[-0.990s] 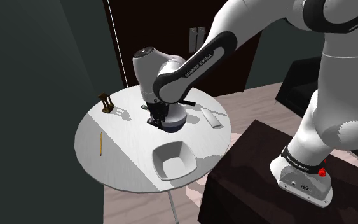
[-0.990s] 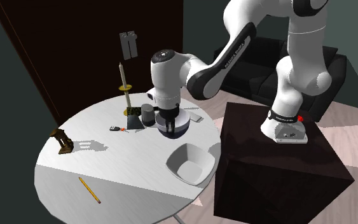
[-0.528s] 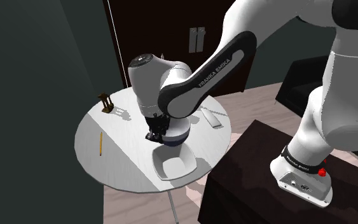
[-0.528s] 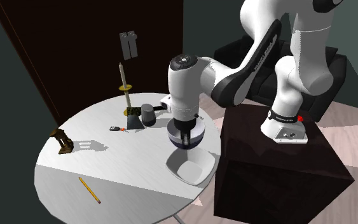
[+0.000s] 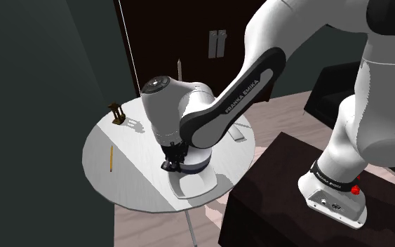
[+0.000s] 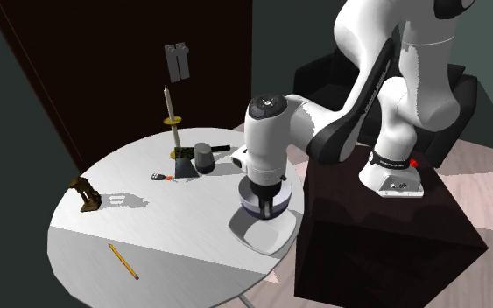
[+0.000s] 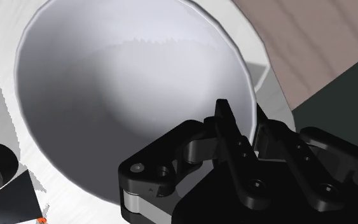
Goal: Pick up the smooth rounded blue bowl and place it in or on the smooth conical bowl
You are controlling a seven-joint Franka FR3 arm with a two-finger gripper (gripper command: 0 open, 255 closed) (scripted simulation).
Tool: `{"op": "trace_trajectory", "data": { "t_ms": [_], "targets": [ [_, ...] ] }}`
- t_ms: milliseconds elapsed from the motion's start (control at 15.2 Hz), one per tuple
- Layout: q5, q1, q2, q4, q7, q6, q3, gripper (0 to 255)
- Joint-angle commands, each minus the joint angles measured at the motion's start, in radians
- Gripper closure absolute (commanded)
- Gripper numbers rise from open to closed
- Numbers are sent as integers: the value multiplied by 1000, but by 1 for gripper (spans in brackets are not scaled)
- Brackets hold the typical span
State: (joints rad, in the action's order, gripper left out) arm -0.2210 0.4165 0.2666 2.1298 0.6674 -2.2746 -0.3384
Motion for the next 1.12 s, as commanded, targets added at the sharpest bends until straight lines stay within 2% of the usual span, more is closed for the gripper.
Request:
{"op": "trace_trajectory", "data": {
  "t_ms": [0, 660, 1056],
  "targets": [
    [-11, 3, 19, 3, 9, -21, 4, 255],
    [-73, 23, 124, 11, 57, -126, 33, 255],
    [-76, 24, 130, 11, 60, -131, 35, 255]
  ]
}}
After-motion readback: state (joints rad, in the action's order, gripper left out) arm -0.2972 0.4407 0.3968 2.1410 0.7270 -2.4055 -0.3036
